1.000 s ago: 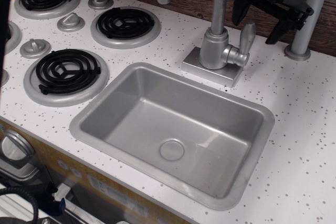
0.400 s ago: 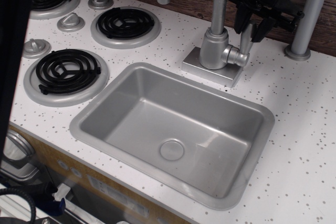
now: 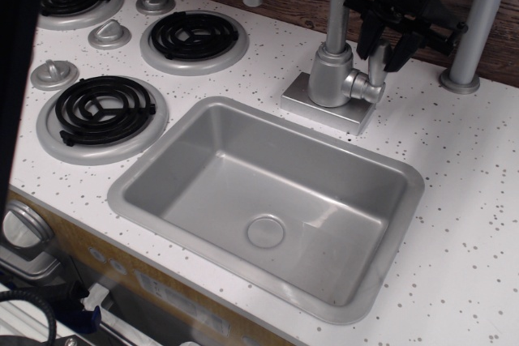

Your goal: Lever vertical to front

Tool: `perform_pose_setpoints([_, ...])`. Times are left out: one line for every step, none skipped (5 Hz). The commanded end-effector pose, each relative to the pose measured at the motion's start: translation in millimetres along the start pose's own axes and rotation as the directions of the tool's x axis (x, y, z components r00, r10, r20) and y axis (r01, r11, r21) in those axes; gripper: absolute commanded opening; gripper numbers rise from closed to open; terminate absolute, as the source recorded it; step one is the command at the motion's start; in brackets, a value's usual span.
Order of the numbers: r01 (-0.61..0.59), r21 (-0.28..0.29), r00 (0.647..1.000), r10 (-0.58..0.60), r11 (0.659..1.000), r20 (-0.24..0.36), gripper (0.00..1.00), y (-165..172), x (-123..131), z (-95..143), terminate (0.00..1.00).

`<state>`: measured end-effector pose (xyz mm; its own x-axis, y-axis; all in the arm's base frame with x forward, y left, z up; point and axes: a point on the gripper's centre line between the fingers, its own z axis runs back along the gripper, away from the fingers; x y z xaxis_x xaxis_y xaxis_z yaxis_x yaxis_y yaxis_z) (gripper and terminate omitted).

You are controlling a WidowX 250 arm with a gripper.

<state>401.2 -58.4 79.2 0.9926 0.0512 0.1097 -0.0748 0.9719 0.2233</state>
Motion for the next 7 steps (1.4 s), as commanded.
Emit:
perform_pose_setpoints([-0.036, -0.029, 0.999, 0.036, 0.999, 0.033, 0.0, 0.6, -15.8, 24.7, 0.0])
perform_pose_setpoints([-0.044, -0.076, 0.999, 0.046, 0.996, 0.022, 0.0, -0.4, -19.6, 11.8, 0.0])
perform_pose_setpoints([-0.042, -0.115, 0.999, 0.044, 0.992, 0.016, 0.0, -0.8, -21.5, 0.8, 0.0])
perform_pose_setpoints([-0.04, -0.13, 0.999, 0.042, 0.991, 0.014, 0.0, -1.8, -21.5, -4.0, 0.0])
perform_pose_setpoints([-0.041, -0.132, 0.999, 0.044, 0.99, 0.016, 0.0, -1.5, -21.6, -4.6, 0.0])
perform_pose_setpoints([-0.044, -0.15, 0.999, 0.046, 0.988, 0.01, 0.0, -2.3, -22.6, -10.3, 0.0])
perform_pose_setpoints([-0.038, -0.146, 0.999, 0.039, 0.989, 0.006, 0.0, -1.8, -21.5, -9.6, 0.0])
